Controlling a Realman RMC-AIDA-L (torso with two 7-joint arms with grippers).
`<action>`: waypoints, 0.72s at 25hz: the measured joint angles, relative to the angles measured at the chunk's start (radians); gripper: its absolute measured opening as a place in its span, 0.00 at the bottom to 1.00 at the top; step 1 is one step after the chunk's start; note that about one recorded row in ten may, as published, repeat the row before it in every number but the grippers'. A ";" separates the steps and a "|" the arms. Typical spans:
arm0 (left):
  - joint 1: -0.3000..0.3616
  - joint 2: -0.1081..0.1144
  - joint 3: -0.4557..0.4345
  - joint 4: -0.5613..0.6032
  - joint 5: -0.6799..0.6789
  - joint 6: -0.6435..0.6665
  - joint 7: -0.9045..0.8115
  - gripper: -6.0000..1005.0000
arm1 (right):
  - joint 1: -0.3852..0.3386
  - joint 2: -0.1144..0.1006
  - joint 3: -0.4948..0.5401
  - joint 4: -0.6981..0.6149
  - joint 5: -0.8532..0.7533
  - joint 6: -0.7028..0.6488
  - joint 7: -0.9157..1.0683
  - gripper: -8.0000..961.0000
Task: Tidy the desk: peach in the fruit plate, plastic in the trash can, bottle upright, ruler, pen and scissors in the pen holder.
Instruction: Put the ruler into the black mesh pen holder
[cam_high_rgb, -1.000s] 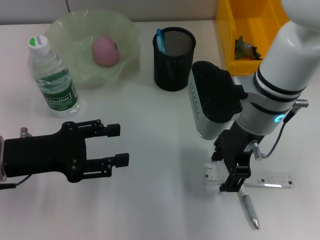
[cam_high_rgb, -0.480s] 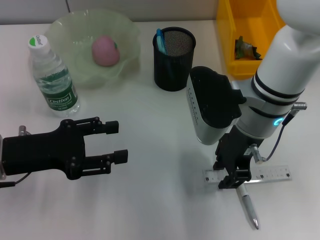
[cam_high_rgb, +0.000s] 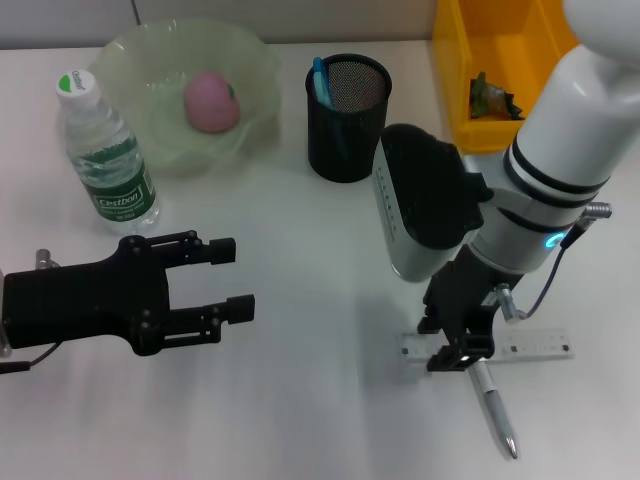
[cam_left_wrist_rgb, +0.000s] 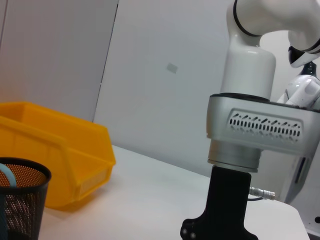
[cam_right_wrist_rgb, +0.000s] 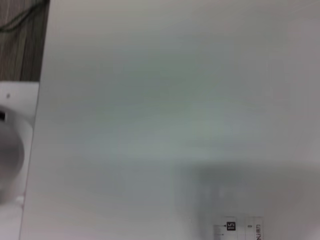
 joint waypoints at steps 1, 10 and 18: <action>0.000 -0.001 -0.009 0.000 -0.002 0.001 0.000 0.72 | -0.011 -0.001 0.021 -0.017 0.016 -0.001 0.000 0.40; 0.000 -0.005 -0.054 0.007 -0.002 0.008 0.001 0.72 | -0.110 -0.003 0.185 -0.164 0.063 -0.072 0.000 0.40; -0.011 -0.008 -0.139 0.007 -0.004 0.014 0.001 0.72 | -0.269 -0.003 0.400 -0.357 0.198 -0.054 -0.020 0.40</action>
